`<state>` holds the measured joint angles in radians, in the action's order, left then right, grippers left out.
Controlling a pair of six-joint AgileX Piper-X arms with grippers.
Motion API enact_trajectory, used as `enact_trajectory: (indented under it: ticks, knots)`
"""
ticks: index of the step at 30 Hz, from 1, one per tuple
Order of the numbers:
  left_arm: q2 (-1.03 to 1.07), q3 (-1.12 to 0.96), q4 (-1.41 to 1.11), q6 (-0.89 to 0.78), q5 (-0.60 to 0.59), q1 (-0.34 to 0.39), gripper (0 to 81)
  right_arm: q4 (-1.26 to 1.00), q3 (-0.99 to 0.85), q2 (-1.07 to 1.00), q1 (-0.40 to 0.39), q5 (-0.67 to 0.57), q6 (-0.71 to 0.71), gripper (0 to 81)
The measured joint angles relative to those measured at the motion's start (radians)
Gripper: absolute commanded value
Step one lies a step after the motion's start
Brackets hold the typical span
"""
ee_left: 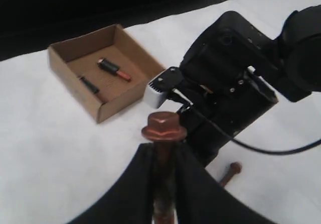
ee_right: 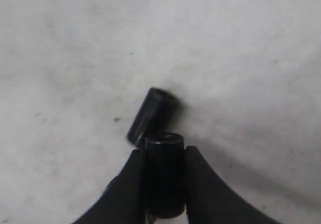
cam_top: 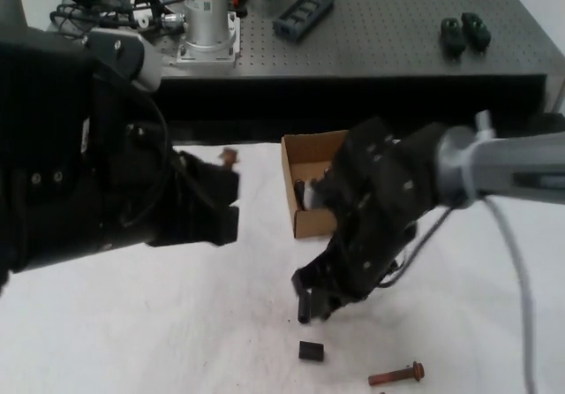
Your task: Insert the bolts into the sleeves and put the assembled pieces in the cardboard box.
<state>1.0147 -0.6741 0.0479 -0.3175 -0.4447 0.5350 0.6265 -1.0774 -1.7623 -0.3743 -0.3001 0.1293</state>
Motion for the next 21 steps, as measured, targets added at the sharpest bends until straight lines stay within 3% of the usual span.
enact_trajectory:
  ticks: [2,7,10,12,21]
  knots:
    - [0.050,0.030,-0.178,-0.112,-0.083,0.000,0.7,-0.011,0.024,0.069,0.010,-0.021,-0.009,3.5]
    - [0.126,0.036,-0.347,-0.211,-0.165,0.000,0.7,-0.138,0.251,0.466,0.075,-0.147,-0.086,3.5]
    - [0.180,0.036,-0.501,-0.309,-0.216,0.000,0.7,-0.206,0.418,0.622,0.084,-0.258,-0.047,3.5]
    - [0.251,0.036,-0.588,-0.373,-0.249,0.000,0.7,-0.356,0.552,0.716,0.051,-0.352,0.053,3.5]
    - [0.340,0.036,-0.730,-0.489,-0.297,0.016,0.7,-0.874,0.645,0.695,-0.004,-0.388,0.295,3.5]
